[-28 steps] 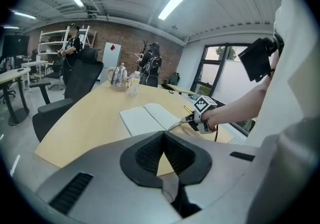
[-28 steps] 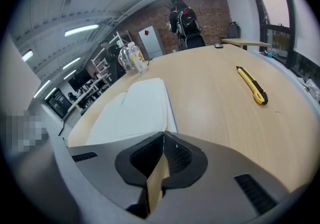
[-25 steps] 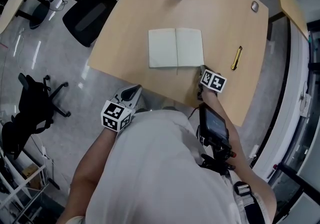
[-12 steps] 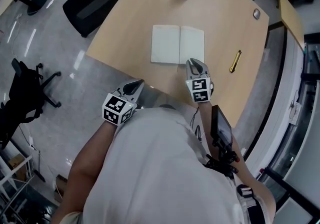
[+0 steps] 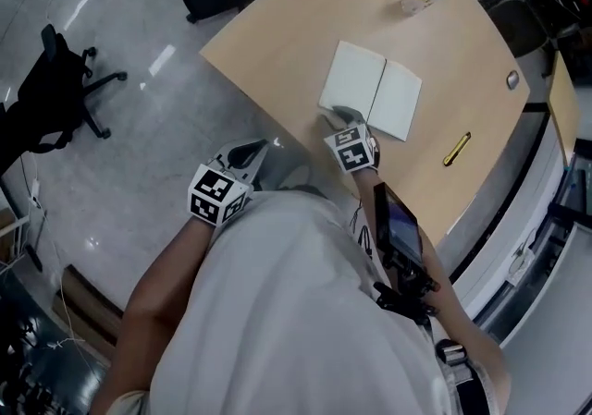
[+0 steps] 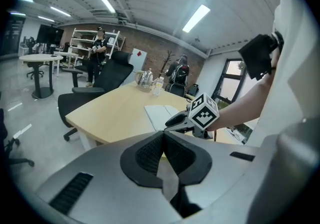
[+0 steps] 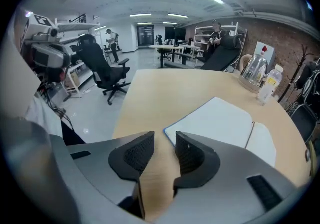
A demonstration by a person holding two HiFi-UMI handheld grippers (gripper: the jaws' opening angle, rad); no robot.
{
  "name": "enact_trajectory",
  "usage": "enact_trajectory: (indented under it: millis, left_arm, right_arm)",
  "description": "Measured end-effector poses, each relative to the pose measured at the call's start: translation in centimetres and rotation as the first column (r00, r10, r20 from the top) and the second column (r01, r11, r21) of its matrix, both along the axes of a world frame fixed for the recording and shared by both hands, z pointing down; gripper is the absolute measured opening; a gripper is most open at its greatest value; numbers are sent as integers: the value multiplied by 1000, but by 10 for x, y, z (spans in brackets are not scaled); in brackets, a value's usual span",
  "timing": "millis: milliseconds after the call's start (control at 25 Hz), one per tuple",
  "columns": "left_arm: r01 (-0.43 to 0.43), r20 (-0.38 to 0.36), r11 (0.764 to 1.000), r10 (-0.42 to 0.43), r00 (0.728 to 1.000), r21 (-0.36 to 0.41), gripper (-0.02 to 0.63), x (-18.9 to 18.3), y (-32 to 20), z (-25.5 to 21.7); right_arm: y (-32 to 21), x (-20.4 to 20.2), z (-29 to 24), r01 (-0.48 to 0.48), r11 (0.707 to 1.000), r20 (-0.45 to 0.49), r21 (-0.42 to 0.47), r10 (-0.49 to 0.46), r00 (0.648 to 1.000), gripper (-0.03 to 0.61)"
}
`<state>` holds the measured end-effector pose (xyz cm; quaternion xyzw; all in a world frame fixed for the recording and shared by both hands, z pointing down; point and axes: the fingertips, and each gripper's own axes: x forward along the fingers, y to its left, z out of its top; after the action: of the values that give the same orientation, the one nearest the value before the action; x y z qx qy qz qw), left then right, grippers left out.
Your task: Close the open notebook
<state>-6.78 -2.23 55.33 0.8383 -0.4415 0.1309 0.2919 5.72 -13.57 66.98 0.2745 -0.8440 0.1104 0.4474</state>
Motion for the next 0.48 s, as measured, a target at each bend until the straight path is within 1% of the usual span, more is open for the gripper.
enact_trajectory:
  millis: [120, 240, 360, 480]
  left_arm:
    - [58, 2, 998, -58, 998, -13, 5, -20, 10, 4]
    - [93, -2, 995, -93, 996, -22, 5, -33, 17, 5]
    - [110, -3, 993, -110, 994, -31, 5, -42, 22, 7]
    - [118, -5, 992, -119, 993, -34, 5, -50, 22, 8]
  right_arm:
    - [-7, -11, 11, -62, 998, -13, -26, 62, 998, 115]
    - [-13, -17, 18, -116, 992, -22, -42, 115, 993, 115]
    - [-16, -23, 23, -133, 990, -49, -35, 131, 990, 120]
    - [-17, -24, 27, -131, 991, -93, -14, 129, 987, 121]
